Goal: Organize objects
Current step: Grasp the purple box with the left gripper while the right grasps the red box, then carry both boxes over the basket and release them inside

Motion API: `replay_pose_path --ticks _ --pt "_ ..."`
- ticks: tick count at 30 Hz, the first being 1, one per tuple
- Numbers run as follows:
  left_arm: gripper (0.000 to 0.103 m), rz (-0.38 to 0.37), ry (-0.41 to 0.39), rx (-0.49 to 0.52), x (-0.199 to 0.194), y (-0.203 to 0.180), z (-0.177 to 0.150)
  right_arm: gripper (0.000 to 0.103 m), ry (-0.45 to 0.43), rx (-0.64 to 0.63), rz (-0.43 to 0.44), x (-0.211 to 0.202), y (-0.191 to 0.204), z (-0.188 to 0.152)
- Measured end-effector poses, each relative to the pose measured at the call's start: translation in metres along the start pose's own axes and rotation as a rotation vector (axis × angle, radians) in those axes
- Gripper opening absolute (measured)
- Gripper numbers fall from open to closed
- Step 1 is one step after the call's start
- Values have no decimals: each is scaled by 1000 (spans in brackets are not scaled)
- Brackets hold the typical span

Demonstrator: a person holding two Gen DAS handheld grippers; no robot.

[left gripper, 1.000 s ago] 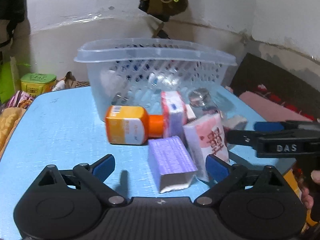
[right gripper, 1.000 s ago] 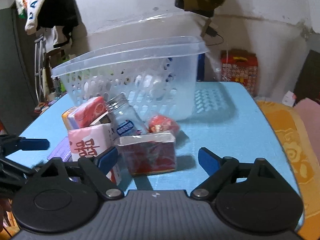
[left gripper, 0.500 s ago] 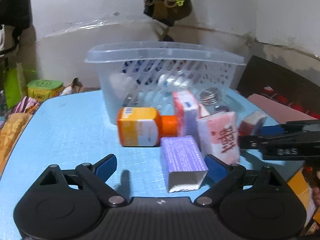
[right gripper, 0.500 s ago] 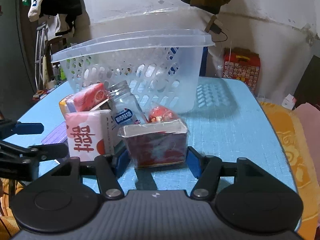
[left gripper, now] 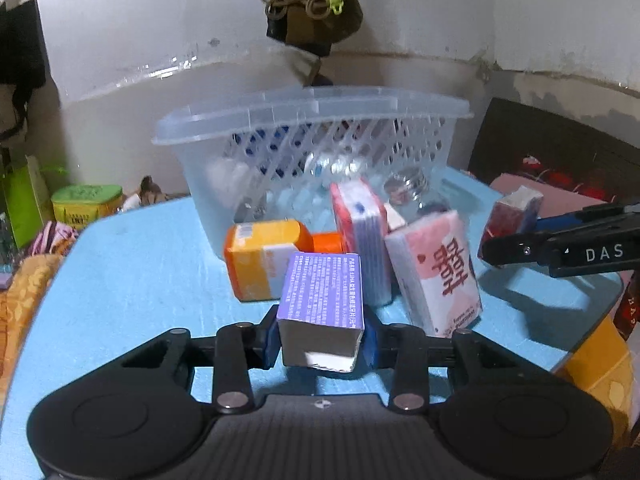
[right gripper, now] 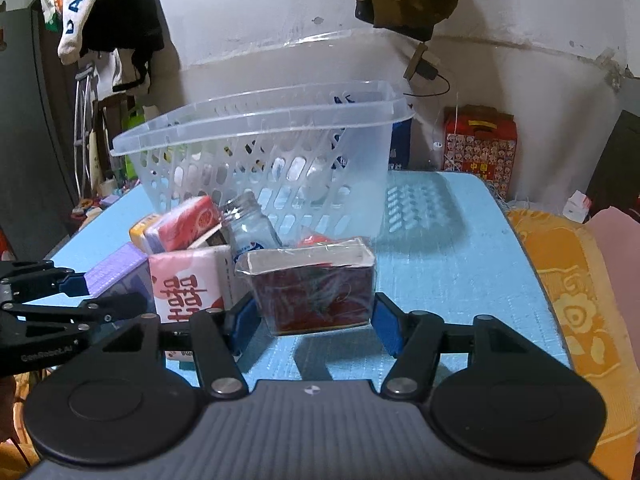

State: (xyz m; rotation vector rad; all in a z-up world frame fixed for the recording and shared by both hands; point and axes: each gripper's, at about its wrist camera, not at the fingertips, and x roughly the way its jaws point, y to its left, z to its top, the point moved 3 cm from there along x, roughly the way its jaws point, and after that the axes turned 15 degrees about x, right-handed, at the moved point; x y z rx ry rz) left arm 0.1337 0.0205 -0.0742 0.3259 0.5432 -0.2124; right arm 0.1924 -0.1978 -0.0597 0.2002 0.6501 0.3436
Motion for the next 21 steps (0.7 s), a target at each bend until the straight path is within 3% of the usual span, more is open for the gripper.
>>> replay_pose_path --ticks 21 --pt "43 36 -83 -38 -25 19 12 64 -96 18 85 -33 7 11"
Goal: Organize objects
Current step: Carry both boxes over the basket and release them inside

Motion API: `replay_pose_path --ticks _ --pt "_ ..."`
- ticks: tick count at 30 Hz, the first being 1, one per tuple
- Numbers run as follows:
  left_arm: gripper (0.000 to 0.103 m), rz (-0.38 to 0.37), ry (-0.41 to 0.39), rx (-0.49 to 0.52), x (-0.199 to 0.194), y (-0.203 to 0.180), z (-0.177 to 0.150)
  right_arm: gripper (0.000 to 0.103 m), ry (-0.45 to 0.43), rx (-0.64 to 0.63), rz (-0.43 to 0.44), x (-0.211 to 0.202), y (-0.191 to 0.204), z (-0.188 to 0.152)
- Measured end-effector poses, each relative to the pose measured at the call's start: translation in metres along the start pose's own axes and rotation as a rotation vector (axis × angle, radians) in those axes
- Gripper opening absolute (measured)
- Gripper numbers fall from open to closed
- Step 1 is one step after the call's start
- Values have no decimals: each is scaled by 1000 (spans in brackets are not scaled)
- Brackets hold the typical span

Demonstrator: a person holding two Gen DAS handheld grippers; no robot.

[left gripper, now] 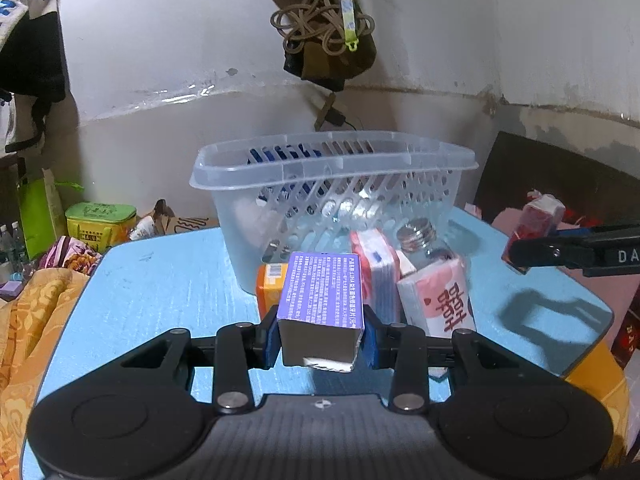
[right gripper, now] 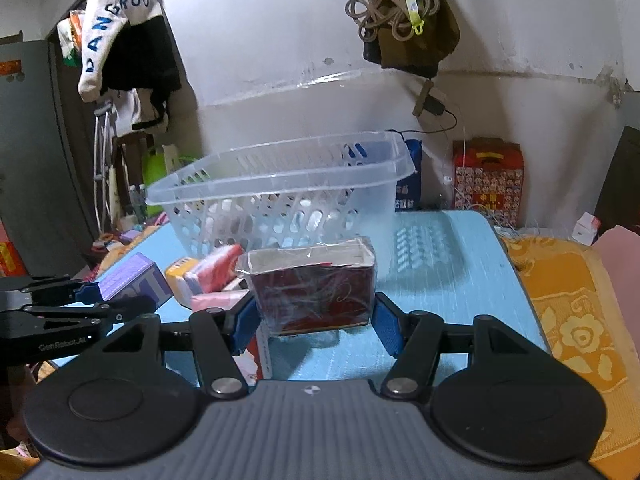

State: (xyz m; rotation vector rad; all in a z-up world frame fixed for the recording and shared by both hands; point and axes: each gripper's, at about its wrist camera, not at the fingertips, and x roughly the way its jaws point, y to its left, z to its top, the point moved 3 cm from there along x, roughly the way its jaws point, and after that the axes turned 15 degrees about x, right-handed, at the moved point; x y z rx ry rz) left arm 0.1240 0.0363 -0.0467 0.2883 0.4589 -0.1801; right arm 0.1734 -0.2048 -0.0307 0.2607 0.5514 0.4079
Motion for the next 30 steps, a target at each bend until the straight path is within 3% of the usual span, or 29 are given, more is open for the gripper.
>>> replay_pose_path --ticks 13,30 --pt "43 -38 -76 -52 -7 14 13 63 -25 12 87 -9 0 5" --pt "43 -40 -165 -118 -27 35 25 63 -54 13 98 -11 15 16"
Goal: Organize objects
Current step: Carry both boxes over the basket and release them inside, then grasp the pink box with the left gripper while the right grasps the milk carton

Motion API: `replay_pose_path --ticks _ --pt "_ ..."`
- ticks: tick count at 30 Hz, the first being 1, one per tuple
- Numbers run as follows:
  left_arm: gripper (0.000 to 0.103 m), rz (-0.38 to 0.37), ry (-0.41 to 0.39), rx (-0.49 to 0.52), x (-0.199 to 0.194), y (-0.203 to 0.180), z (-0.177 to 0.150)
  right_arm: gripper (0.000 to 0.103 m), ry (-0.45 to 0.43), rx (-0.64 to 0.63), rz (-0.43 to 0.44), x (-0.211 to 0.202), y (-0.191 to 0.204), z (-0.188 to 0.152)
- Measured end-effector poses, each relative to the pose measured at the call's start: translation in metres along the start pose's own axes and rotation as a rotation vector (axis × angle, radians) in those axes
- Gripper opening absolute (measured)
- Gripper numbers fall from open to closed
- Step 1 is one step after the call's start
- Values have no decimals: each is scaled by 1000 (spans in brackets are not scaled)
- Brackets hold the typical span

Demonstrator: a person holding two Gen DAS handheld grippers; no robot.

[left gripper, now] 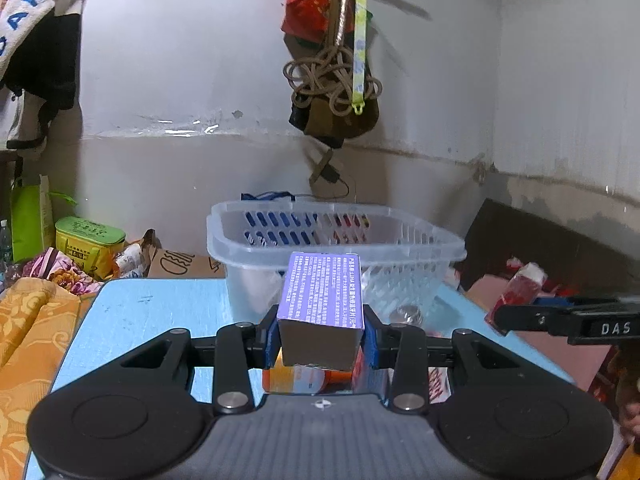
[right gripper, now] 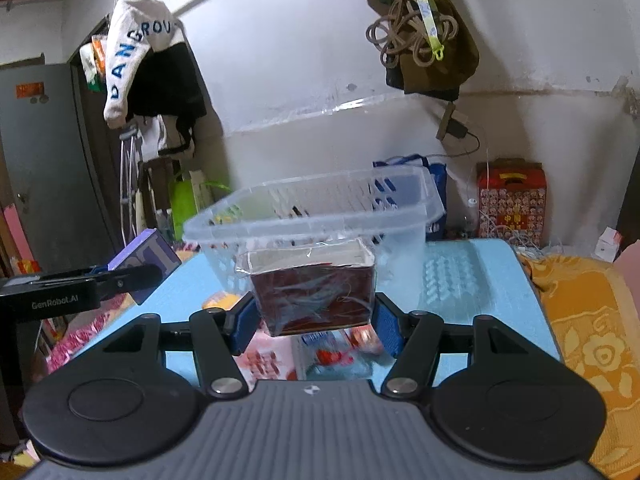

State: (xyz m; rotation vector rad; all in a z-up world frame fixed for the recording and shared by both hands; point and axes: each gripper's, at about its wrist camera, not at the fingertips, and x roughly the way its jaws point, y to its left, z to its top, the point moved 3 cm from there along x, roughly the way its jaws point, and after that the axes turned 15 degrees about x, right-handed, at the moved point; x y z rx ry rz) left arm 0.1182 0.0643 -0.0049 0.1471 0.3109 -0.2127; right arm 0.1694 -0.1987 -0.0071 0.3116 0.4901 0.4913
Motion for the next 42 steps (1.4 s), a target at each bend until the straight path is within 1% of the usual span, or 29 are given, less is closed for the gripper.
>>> replay_pose_path --ticks 4,6,8,11,14,15,16,17,18,19,20,22,25,28,30,32,34,35,37,39,42 --pt "43 -4 -24 -48 0 5 22 63 -53 -24 6 6 17 28" --pt "43 -21 -40 -66 6 7 41 63 -84 -61 -18 19 28 47" --pt "43 -23 -37 -77 24 11 65 63 -108 -92 -41 40 34 64" --pt "43 -3 -16 -107 65 19 90 63 -75 -106 -91 81 27 81" --pt "43 18 28 -144 106 26 94 64 -32 -88 -117 112 10 85" --pt "43 8 48 -148 118 26 93 65 -22 -90 -127 119 5 85" --pt "45 -2 61 -156 128 26 88 72 -24 -91 -136 124 0 84" --pt "51 -1 74 -150 135 26 85 80 -21 -90 -144 127 -2 83" --pt "58 7 91 -138 142 25 82 98 -26 -80 -150 128 -5 82" --pt "78 20 94 -131 146 24 78 103 -43 -70 -153 125 -7 80" --pt "93 31 80 -127 146 25 76 103 -60 -66 -161 121 -8 79" --pt "100 56 45 -114 138 30 74 103 -90 -70 -140 107 -6 80" --pt "100 80 23 -132 125 39 78 103 -131 -34 -123 84 -3 82" --pt "100 70 27 -147 109 41 74 103 -116 20 -96 62 -4 69" --pt "100 66 38 -125 97 36 64 103 -102 46 -93 45 -7 47" --pt "100 70 47 -106 80 30 43 103 -63 86 -92 32 -13 18" --pt "100 67 79 -104 69 26 19 103 -5 107 -102 29 -18 -7" --pt "100 63 101 -95 66 24 7 103 29 95 -111 28 -17 -18" --pt "100 67 136 -68 65 22 -10 103 83 27 -133 32 -9 -36" --pt "100 79 170 -56 65 22 -21 103 86 -60 -165 35 2 -47" --pt "100 80 190 -44 64 21 -30 103 94 -146 -173 45 20 -56"
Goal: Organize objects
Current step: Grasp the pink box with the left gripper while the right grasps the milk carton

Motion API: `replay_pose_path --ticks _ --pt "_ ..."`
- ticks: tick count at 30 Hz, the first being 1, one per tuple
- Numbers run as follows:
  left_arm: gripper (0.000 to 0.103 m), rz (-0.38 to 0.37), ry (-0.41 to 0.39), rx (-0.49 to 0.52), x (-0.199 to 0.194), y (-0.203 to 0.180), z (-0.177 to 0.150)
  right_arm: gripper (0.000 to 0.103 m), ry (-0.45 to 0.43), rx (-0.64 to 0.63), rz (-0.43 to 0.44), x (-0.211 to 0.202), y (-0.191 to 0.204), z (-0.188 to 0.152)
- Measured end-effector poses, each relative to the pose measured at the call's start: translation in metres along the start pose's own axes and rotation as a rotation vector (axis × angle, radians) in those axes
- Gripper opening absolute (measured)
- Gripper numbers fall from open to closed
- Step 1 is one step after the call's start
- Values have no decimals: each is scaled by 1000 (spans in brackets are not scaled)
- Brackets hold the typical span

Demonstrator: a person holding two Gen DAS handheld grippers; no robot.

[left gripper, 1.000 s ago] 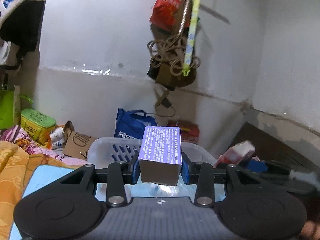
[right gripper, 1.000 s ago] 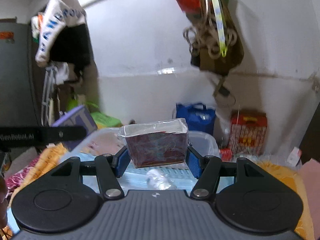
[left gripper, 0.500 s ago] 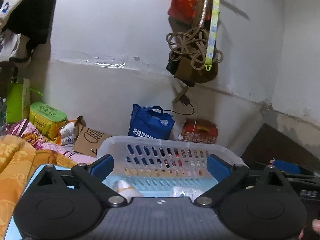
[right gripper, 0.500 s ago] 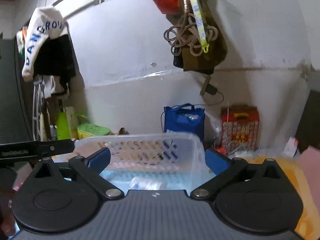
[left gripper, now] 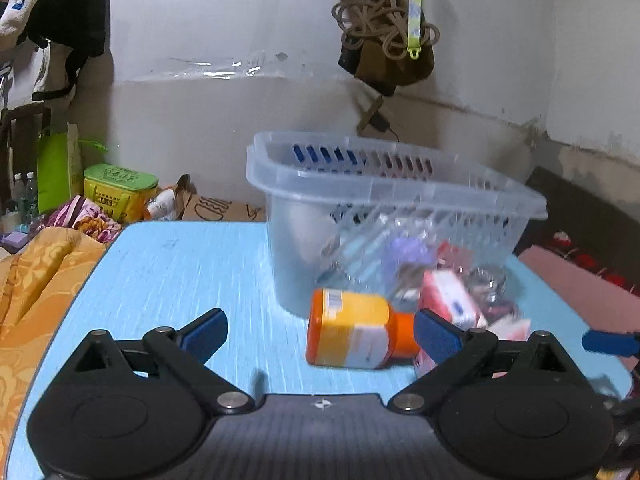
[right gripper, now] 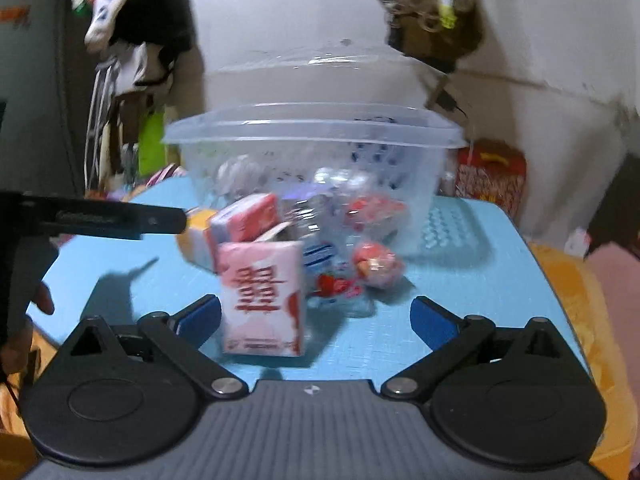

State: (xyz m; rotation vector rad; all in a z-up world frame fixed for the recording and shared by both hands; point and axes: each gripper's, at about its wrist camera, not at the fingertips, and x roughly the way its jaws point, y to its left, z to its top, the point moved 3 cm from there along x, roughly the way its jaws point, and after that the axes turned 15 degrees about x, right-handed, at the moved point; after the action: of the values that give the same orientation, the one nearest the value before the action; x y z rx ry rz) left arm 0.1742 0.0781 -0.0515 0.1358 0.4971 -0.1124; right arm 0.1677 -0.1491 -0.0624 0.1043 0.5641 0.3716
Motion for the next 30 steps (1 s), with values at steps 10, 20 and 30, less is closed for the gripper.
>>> replay_pose_path --ticks 10,20,30 --pt "99 -53 -35 54 -9 -30 8 67 36 -20 29 26 15 -4" --pt "72 -122 0 3 9 -46 15 55 81 7 38 2 -17 -8" --pt "69 -84 15 33 21 -77 27 55 102 45 43 0 -34 -7"
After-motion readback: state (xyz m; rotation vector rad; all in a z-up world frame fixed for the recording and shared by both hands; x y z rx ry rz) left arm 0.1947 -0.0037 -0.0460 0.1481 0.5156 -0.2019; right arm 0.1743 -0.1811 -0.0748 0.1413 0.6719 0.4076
